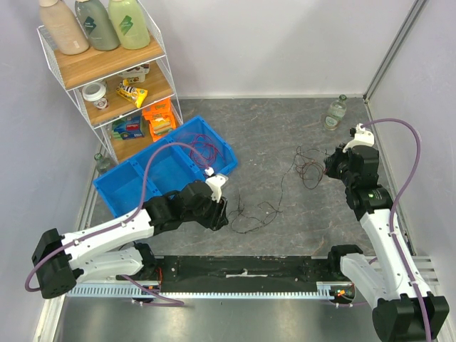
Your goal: Untangle the cables
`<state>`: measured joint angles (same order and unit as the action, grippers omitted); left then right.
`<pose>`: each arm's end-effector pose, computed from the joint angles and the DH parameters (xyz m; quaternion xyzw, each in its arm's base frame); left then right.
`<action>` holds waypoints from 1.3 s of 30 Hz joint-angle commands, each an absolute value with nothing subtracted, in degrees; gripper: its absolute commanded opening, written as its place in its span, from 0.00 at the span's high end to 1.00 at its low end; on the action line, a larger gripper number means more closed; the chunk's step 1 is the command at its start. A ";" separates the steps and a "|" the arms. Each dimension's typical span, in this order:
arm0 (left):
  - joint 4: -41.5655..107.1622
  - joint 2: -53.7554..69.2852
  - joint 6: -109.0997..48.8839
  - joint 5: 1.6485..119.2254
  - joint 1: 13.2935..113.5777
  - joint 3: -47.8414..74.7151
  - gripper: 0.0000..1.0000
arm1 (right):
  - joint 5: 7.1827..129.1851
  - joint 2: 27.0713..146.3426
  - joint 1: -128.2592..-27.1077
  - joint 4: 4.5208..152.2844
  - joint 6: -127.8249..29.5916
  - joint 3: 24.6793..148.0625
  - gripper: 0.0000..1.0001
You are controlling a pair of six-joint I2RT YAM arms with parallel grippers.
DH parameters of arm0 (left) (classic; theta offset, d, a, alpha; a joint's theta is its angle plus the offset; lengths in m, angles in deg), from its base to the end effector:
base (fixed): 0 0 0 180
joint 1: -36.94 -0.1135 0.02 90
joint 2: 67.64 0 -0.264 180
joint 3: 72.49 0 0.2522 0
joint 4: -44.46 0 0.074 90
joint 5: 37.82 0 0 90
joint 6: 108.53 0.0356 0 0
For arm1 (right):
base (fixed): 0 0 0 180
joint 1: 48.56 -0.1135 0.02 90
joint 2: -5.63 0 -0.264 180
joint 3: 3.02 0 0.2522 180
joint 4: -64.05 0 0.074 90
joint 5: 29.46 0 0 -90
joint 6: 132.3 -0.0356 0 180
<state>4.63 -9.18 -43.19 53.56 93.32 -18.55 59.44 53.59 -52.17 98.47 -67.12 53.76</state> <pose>0.1165 -0.1768 0.2420 0.2564 0.8853 -0.2605 0.2877 0.1909 0.0114 0.3009 0.1608 0.8308 0.1230 0.5185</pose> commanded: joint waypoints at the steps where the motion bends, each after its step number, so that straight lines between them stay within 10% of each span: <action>1: 9.06 -9.72 -45.86 53.93 93.27 -20.15 0.46 | 60.10 52.47 -52.07 97.32 -66.12 53.89 1.00; 7: 15.65 -7.62 -51.82 52.71 92.92 -21.91 0.25 | 60.37 52.56 -52.07 97.32 -66.12 53.72 1.00; 14: 32.33 2.39 -52.56 61.29 93.36 -21.03 0.46 | 60.37 52.21 -51.99 97.32 -66.03 53.63 1.00; 39: 34.92 27.01 -30.48 52.63 103.55 -9.08 0.44 | 62.56 52.30 -51.99 97.32 -65.95 53.63 1.00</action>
